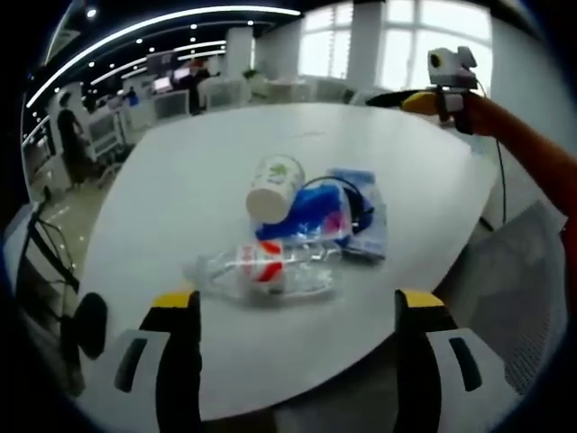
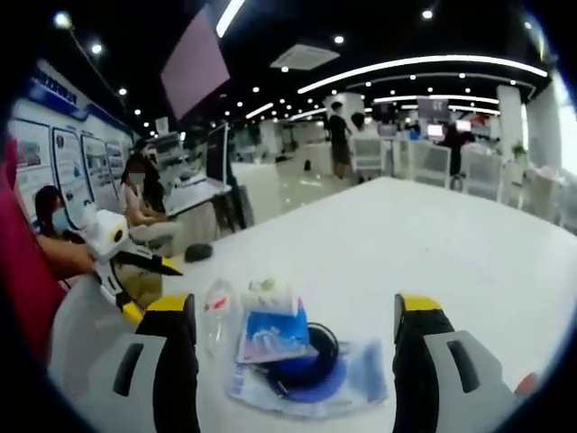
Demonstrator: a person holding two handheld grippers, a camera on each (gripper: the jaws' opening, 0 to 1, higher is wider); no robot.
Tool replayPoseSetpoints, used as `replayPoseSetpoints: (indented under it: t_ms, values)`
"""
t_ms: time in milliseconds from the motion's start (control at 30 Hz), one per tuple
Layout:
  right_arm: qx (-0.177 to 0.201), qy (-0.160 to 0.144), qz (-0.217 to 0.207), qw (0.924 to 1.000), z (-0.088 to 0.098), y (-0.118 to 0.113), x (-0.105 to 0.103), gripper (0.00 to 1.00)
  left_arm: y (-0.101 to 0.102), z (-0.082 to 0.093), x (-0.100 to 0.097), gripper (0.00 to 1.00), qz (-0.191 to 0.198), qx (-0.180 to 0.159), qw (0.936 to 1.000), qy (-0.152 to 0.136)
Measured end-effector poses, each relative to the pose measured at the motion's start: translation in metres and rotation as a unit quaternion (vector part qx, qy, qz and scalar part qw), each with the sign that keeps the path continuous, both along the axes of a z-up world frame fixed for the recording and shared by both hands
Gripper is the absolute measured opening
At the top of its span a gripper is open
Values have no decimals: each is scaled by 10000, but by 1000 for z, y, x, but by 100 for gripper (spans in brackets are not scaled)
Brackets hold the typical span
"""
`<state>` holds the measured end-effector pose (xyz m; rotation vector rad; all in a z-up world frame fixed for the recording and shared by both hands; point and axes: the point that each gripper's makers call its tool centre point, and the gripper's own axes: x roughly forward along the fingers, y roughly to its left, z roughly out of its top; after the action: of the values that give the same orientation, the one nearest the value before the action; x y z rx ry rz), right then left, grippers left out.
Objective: Arrange the tabletop items into an orderly group along one side of the table until the central work area is clear of visible clutter.
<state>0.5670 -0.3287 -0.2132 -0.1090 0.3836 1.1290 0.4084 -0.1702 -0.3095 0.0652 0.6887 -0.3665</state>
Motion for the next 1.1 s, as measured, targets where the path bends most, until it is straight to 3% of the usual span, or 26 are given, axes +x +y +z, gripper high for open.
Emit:
replayPoseSetpoints:
  t_ms: [333, 667, 1100]
  values:
    - [14, 157, 287, 9995, -9, 31, 14, 86, 0, -2, -1, 85, -15, 23, 10000, 54]
    - [-313, 288, 613, 9972, -36, 60, 23, 82, 0, -2, -1, 85, 13, 20, 10000, 65]
    - [-272, 844, 880, 9922, -68, 80, 27, 69, 0, -1, 0, 85, 54, -19, 10000, 49]
